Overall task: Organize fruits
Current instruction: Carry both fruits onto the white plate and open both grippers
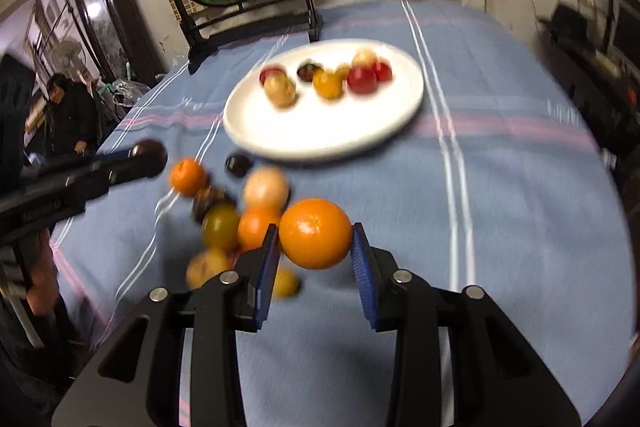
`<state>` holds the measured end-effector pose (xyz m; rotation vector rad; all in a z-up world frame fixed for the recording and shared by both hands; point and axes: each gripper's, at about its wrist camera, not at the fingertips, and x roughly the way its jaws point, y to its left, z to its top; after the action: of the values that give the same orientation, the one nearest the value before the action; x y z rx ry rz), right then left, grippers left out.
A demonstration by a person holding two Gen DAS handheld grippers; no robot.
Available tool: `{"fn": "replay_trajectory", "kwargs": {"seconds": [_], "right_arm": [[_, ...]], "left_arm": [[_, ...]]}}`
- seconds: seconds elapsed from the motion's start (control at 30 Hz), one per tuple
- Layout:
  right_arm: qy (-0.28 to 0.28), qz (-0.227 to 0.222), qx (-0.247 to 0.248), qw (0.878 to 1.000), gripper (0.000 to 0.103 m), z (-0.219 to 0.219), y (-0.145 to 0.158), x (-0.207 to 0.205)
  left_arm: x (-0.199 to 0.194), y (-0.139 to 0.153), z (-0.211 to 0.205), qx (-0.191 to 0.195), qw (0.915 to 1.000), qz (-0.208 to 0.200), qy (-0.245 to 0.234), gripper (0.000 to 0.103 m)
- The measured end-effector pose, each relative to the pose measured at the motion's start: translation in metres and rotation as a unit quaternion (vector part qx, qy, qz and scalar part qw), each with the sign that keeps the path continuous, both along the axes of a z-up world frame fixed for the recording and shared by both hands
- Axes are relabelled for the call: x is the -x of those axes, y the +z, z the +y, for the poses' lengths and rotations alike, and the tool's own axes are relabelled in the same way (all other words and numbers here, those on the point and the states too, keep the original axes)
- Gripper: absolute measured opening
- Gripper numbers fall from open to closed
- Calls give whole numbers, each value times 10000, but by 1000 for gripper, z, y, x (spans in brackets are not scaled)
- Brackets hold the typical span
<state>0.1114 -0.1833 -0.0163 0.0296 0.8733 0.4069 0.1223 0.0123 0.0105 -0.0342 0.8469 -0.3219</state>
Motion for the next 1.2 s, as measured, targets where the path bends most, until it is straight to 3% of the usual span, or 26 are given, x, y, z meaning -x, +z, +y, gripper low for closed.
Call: {"fn": "replay_trajectory", "kwargs": {"seconds": [0.07, 0.23, 0.37, 0.53, 0.77, 0.83, 0.9, 1.03, 1.17, 1.2], "right_arm": [[49, -157, 157, 9997, 36, 5, 10, -24], [75, -168, 592, 9981, 36, 13, 4, -108], [11, 34, 837, 9965, 36, 13, -18, -161], [-48, 292, 801, 9964, 36, 7, -38, -188], [-61, 405, 705, 9967, 36, 5, -48, -199], [-40, 345, 793, 9962, 41, 9, -48, -202], [-84, 89, 910, 9958, 57, 10, -42, -199], [-163, -106, 877, 9960, 59, 3, -19, -180], [-74, -68, 882, 9961, 60, -4, 2, -131], [-45, -37, 879, 9961, 60, -5, 5, -117]], "left_arm": [[-39, 11, -5, -110, 9999, -53, 14, 30], [-127, 16, -16, 104, 9999, 108, -40, 30], [-191, -3, -30, 6, 9995, 307, -17, 30], [-243, -40, -42, -103, 9969, 784, 25, 30], [-265, -65, -48, -134, 9940, 1079, 85, 30], [-268, -65, -48, -118, 9938, 1096, 129, 33], [-270, -60, -46, -101, 9943, 1034, 221, 55], [-251, -36, -35, -31, 9963, 812, 263, 57], [-198, -1, -12, 51, 9988, 340, 342, 77], [-180, 5, -6, 7, 9990, 220, 392, 78]]}}
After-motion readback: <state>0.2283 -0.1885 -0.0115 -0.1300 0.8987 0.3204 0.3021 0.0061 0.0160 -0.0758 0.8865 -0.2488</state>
